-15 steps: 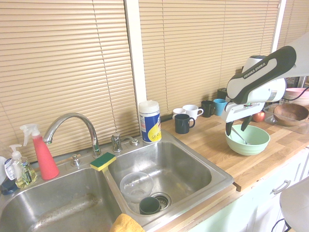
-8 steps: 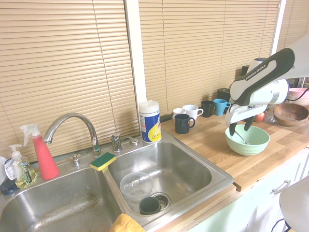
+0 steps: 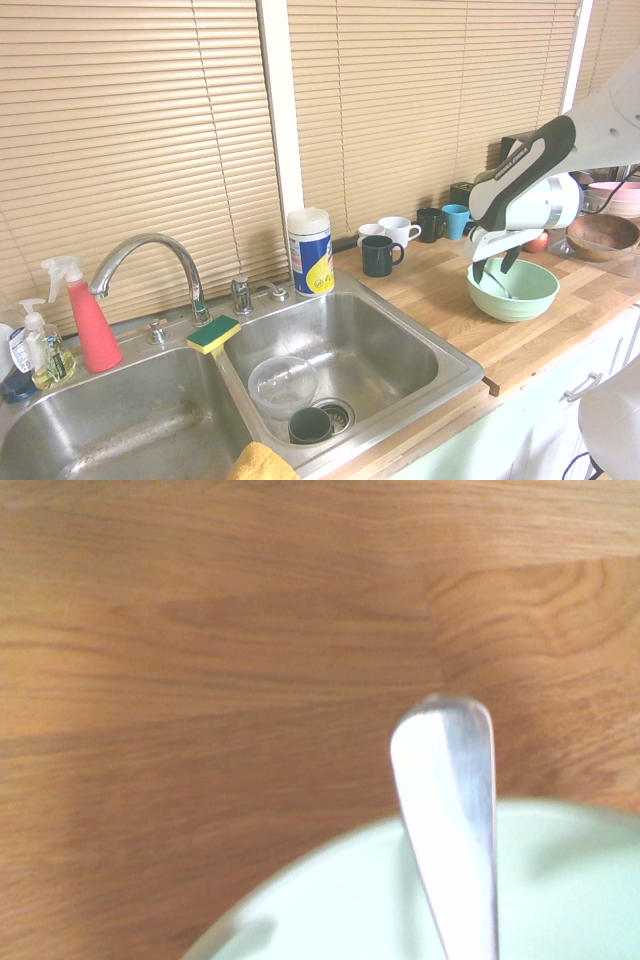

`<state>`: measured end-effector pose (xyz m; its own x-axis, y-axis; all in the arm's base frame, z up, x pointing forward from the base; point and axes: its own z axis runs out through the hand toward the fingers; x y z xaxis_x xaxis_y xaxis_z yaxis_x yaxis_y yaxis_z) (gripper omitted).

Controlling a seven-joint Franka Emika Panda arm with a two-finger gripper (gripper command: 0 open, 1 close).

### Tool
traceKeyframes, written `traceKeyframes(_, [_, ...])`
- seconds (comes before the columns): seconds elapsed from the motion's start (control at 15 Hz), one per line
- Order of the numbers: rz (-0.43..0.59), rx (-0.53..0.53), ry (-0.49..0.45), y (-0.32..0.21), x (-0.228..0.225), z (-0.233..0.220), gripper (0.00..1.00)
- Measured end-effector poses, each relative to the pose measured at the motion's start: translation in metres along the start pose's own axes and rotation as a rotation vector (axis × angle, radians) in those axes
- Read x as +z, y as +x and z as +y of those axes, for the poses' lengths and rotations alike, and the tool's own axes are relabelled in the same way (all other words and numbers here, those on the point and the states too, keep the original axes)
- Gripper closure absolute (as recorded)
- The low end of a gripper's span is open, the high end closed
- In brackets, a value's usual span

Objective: Put the spoon into the sink

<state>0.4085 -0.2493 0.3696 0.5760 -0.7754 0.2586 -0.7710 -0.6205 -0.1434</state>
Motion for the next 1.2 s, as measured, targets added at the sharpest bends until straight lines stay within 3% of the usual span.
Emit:
traceKeyframes(0.67, [-0.023, -0.007, 0.018, 0.012, 0.021, 0.0, 1.0])
traceKeyframes(1.2, [0.015, -0.023, 0.029, 0.021, 0.001, -0.001, 1.0])
